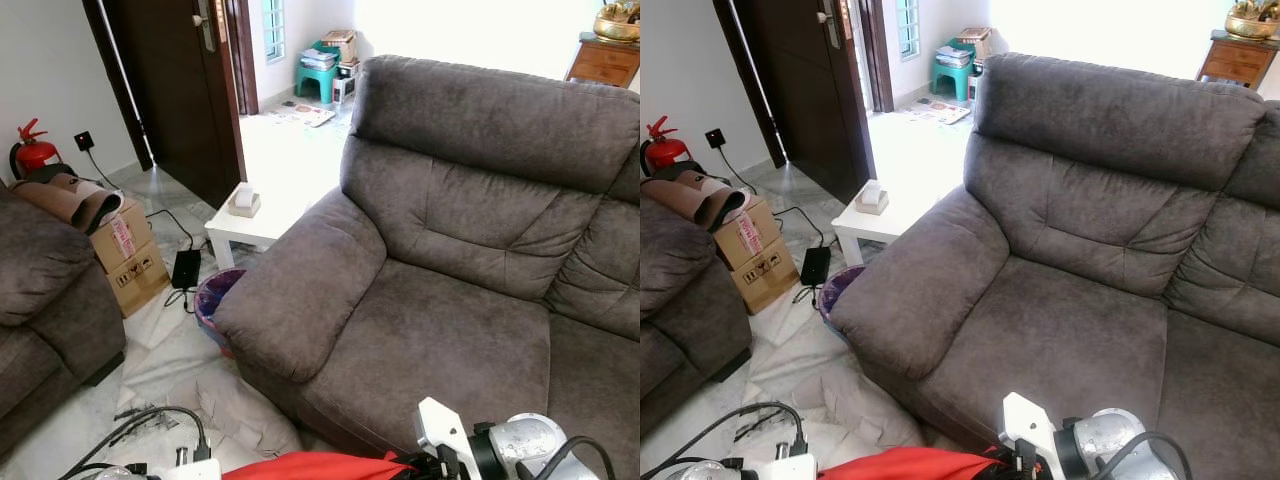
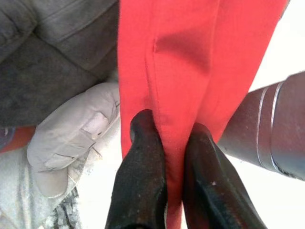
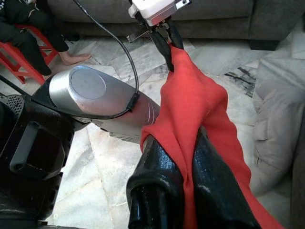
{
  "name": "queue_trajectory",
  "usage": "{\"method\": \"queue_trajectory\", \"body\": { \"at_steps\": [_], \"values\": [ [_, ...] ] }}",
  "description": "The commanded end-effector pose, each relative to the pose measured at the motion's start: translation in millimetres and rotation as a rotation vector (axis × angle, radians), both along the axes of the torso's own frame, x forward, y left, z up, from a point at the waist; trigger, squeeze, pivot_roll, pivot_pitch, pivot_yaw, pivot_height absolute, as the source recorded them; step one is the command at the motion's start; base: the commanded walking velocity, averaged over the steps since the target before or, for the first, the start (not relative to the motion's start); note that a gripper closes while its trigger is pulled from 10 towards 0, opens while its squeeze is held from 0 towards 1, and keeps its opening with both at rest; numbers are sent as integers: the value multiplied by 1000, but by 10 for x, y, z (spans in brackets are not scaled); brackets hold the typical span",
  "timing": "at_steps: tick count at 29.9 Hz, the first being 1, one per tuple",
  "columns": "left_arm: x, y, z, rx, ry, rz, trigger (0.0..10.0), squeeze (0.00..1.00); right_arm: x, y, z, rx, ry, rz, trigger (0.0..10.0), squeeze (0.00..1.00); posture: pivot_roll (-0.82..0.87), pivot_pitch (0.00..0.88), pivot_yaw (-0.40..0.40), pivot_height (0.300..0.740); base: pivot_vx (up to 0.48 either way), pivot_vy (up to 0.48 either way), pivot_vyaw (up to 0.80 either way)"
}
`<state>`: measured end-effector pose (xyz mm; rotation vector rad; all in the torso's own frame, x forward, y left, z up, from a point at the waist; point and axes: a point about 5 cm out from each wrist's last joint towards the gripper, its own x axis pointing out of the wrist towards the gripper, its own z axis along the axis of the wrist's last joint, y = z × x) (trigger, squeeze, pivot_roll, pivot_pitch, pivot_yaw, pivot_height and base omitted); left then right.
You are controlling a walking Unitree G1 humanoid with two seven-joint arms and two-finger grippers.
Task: Move the pillow to the sofa from floor
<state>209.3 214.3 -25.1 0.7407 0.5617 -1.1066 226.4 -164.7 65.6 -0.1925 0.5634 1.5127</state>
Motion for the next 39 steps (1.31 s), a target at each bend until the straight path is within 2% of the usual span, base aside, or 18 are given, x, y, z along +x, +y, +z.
{"method": "queue_trajectory", "body": {
  "at_steps": [1, 13, 17, 18, 19, 21, 23, 24, 25, 26, 27, 30, 33, 35, 36, 37, 39],
  "values": [
    [-14, 23, -2, -13, 9, 21, 0, 0, 67, 69, 136, 71, -69, 19, 10000, 0, -27, 16, 10, 740, 0, 0, 0],
    [-28, 47, 12, -40, 26, 36, 0, 0, 75, 84, 122, 76, -69, 12, 10000, 0, -24, 17, 14, 740, 0, 0, 0],
    [-15, 66, 29, -72, 28, 78, 0, 0, 86, 83, 104, 74, -81, -10, 10000, 0, -23, 17, 16, 740, 0, 0, 0],
    [70, 79, 88, -144, -1, 173, 0, 0, 137, 85, 93, 77, -120, -60, 10000, 0, -20, 18, 16, 740, 0, 0, 0],
    [70, 79, 88, -144, -1, 173, 0, 0, 137, 85, 93, 77, -120, -60, 10000, 0, -20, 18, 16, 740, 0, 0, 0],
    [322, 84, 249, -273, -145, 394, 0, 0, 266, 94, 49, 67, -208, -215, 10000, 0, -15, 21, 8, 740, 0, 0, 0],
    [473, 101, 361, -362, -230, 541, 0, 0, 358, 88, 17, 71, -257, -351, 10000, 0, -13, 21, 6, 740, 0, 0, 0],
    [598, 105, 470, -419, -321, 651, 10000, 0, 395, 65, -17, 87, -280, -462, 10000, 0, -11, 24, 4, 740, 0, 0, 0],
    [598, 105, 470, -419, -321, 651, 10000, 0, 395, 65, -17, 87, -280, -462, 10000, 0, -11, 24, 4, 740, 0, 0, 0],
    [693, 64, 576, -509, -384, 740, 10000, 0, 430, 15, -76, 89, -292, -609, 10000, 0, -11, 25, 4, 740, 0, 0, 0],
    [734, 33, 630, -558, -413, 780, 10000, 0, 443, -13, -106, 101, -282, -694, 10000, 0, -12, 25, 6, 740, 0, 0, 0],
    [798, -42, 741, -666, -467, 852, 10000, 0, 451, -49, -138, 151, -278, -854, 10000, 0, -13, 23, 9, 740, 0, 0, 0],
    [814, -67, 771, -697, -481, 880, 10000, 0, 460, -62, -144, 158, -295, -912, 10000, 0, -16, 23, 10, 740, 0, 0, 0],
    [846, -241, 881, -768, -544, 907, 10000, 0, 482, -127, -201, 152, -301, -1111, 10000, 0, -17, 16, 10, 740, 0, 0, 0],
    [846, -241, 881, -768, -544, 907, 10000, 0, 482, -127, -201, 152, -301, -1111, 10000, 0, -17, 16, 10, 740, 0, 0, 0],
    [846, -369, 932, -789, -569, 900, 10000, 0, 493, -159, -239, 147, -308, -1219, 10000, 0, -12, 11, 8, 740, 0, 0, 0],
    [845, -396, 927, -790, -570, 906, 10000, 0, 511, -172, -231, 165, -305, -1264, 10000, 0, -10, 4, 7, 740, 0, 0, -400]
  ]
}}
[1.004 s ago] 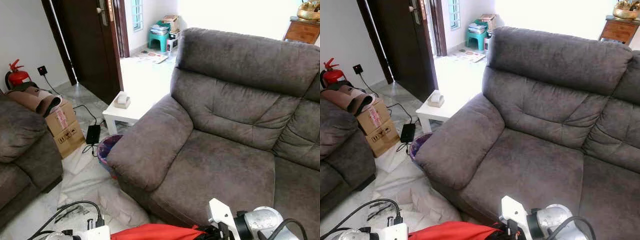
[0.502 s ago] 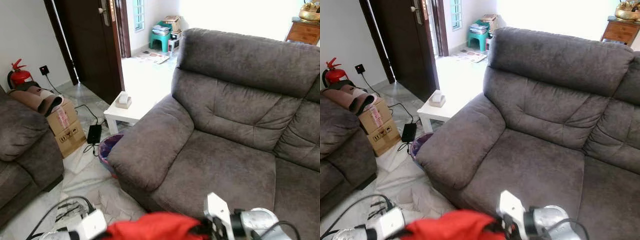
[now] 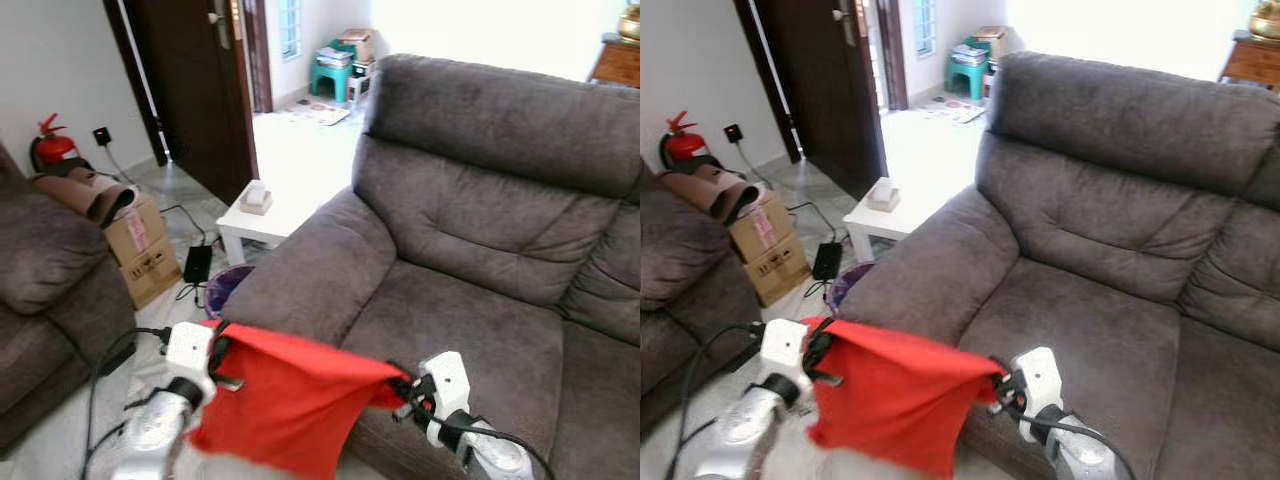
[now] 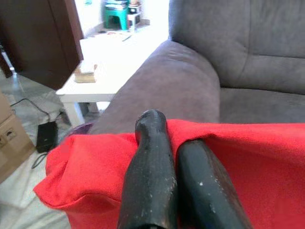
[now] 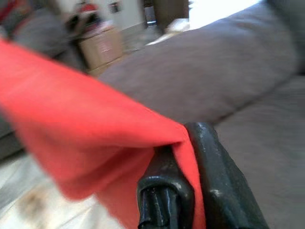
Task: Move the pillow to the sofa from floor
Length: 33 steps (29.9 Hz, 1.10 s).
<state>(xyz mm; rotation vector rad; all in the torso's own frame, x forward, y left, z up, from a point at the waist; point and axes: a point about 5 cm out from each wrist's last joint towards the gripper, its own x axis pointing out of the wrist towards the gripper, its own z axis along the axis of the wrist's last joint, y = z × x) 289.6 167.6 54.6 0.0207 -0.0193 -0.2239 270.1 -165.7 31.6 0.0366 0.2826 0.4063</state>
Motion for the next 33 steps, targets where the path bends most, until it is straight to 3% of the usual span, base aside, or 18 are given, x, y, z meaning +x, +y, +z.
{"method": "queue_trajectory", "body": {
  "at_steps": [1, 2, 7, 25, 33],
  "values": [
    [43, 71, 130, 8, -61, 47, 10000, 0, 73, -161, 109, 34, -70, -133, 10000, 0, -10, 4, 7, 740, 0, 0, -800],
    [44, 69, 118, 0, -55, 69, 10000, 0, 102, -174, 119, 58, -76, -185, 10000, 0, -17, 0, 8, 740, 0, 0, -800],
    [44, 98, 126, 3, -46, 79, 10000, 0, 147, -172, 137, 44, -90, -214, 10000, 0, -17, 0, 11, 740, 0, 0, -800],
    [9, 84, 148, 18, -32, 99, 10000, 0, 190, -222, 127, 29, -112, -364, 10000, 0, -12, 3, -7, 740, 0, -307, -800],
    [5, 114, 155, 16, -28, 117, 10000, 0, 234, -229, 152, 27, -129, -384, 10000, 0, -9, 0, -11, 740, 0, -369, 0]
  ]
}}
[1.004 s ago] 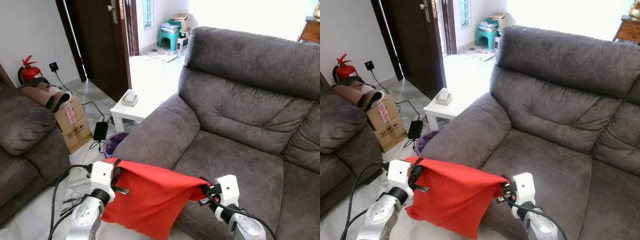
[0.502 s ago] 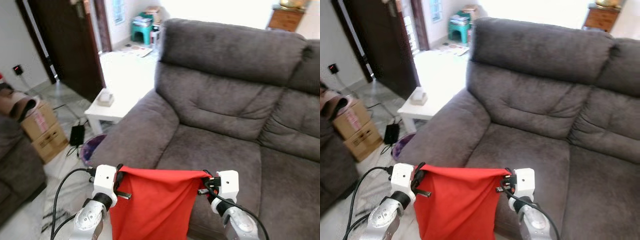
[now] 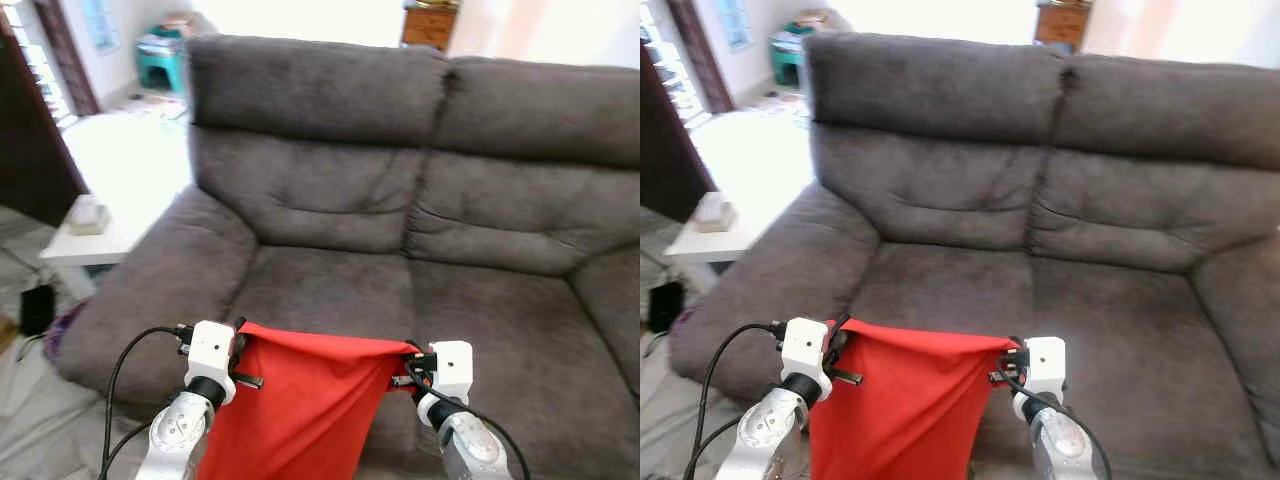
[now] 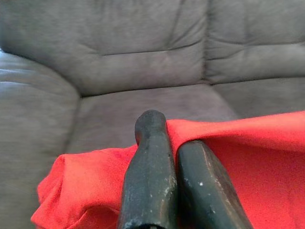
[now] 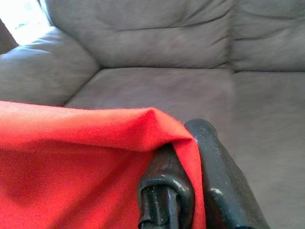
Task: Move the pillow to the sofa from floor
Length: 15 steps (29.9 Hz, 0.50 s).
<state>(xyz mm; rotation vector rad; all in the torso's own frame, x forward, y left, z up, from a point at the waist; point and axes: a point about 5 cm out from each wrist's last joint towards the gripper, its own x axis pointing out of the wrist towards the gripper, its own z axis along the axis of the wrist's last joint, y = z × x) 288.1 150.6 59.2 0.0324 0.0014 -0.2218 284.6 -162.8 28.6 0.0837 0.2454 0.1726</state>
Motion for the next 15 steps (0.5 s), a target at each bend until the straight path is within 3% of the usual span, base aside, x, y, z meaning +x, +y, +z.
{"method": "queue_trajectory", "body": {
  "at_steps": [1, 15],
  "values": [
    [22, 282, 108, 1, -46, 113, 10000, 0, 95, -259, 184, -3, -103, -149, 10000, 0, -9, 0, -11, 740, 0, -368, 0],
    [55, 258, 142, 6, -49, 100, 10000, 0, 157, -248, 219, -14, -132, -183, 10000, 0, -3, 0, 4, 740, 0, -364, 0]
  ]
}}
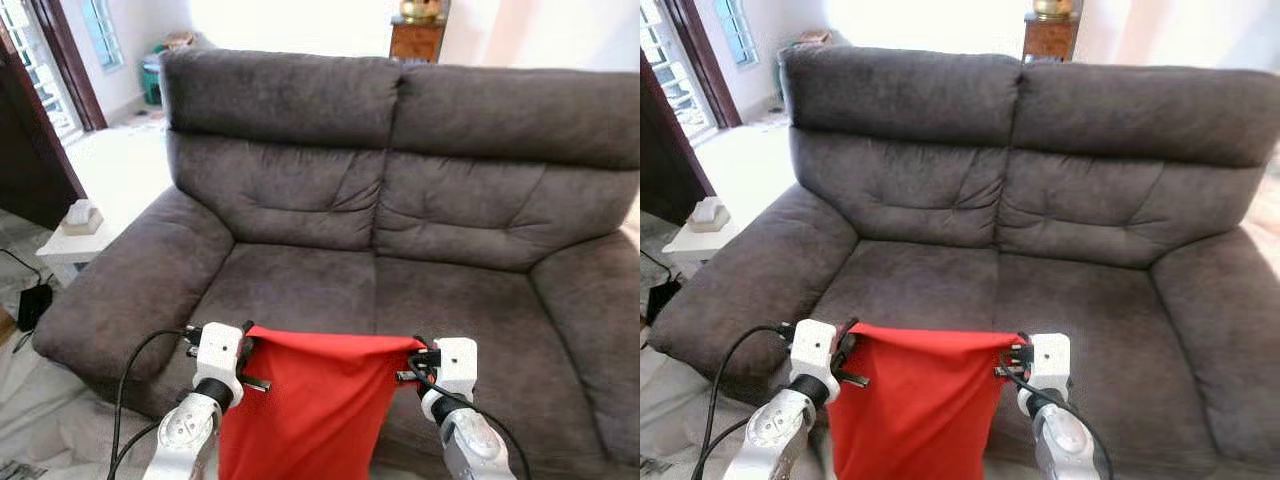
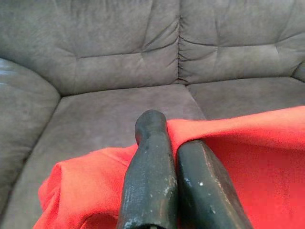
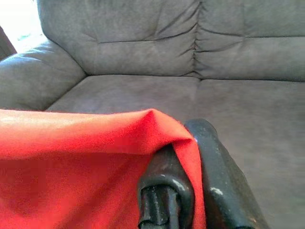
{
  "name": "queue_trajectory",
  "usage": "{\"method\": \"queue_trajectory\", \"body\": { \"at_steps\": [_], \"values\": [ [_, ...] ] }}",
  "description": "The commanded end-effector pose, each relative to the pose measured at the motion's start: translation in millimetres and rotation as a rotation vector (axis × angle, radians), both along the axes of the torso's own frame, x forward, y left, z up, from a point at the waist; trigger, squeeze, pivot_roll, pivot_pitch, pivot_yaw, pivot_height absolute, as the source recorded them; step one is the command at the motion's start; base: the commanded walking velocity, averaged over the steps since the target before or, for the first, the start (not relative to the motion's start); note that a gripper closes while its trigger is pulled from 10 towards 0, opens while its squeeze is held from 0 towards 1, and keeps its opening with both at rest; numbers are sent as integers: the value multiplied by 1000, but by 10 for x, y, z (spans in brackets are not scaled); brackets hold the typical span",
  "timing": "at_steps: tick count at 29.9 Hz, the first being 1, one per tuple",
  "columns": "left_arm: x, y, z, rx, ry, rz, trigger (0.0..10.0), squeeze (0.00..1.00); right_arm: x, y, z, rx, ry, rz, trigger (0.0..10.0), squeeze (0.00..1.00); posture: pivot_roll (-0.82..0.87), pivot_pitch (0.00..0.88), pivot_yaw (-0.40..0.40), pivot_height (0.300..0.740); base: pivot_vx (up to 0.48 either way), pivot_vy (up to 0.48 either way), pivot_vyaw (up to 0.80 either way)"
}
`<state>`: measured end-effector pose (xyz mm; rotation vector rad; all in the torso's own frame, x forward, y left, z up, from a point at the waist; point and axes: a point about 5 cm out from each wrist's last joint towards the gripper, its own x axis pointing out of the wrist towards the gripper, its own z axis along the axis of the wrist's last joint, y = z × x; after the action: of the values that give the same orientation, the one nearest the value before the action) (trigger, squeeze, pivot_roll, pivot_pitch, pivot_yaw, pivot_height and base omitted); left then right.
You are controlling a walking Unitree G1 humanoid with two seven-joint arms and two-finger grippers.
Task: Move the pillow to the sofa from floor
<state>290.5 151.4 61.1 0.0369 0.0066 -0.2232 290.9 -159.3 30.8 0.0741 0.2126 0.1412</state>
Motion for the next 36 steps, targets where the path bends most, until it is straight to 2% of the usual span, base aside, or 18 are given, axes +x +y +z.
{"method": "queue_trajectory", "body": {
  "at_steps": [1, 8, 18, 24, 29, 32, 36],
  "values": [
    [34, 249, 127, 0, -55, 102, 10000, 0, 96, -285, 199, -3, -103, -153, 10000, 0, -3, 0, 4, 740, 0, -356, 0],
    [30, 237, 118, 1, -49, 91, 10000, 0, 114, -364, 206, -22, -110, -210, 10000, 0, -1, 0, 9, 740, 0, -361, 0],
    [28, 239, 129, 5, -52, 90, 10000, 0, 114, -397, 219, -71, -126, -225, 10000, 0, -1, 0, 9, 740, 0, -362, 0],
    [27, 251, 133, 7, -53, 94, 10000, 0, 118, -379, 211, -84, -125, -217, 10000, 0, 3, 0, 8, 740, 0, -361, -719],
    [30, 287, 56, 41, -4, 126, 10000, 0, 129, -367, 230, -107, -142, -206, 10000, 0, 9, 0, 5, 740, 0, -49, 0],
    [24, 283, 53, 49, -5, 126, 10000, 0, 137, -353, 238, -110, -146, -201, 10000, 0, 6, 0, 7, 740, 0, 0, 0],
    [18, 314, 155, 27, -68, 155, 10000, 0, 174, -314, 308, -109, -186, -179, 10000, 0, 7, 0, 2, 740, 0, 0, 0]
  ]
}}
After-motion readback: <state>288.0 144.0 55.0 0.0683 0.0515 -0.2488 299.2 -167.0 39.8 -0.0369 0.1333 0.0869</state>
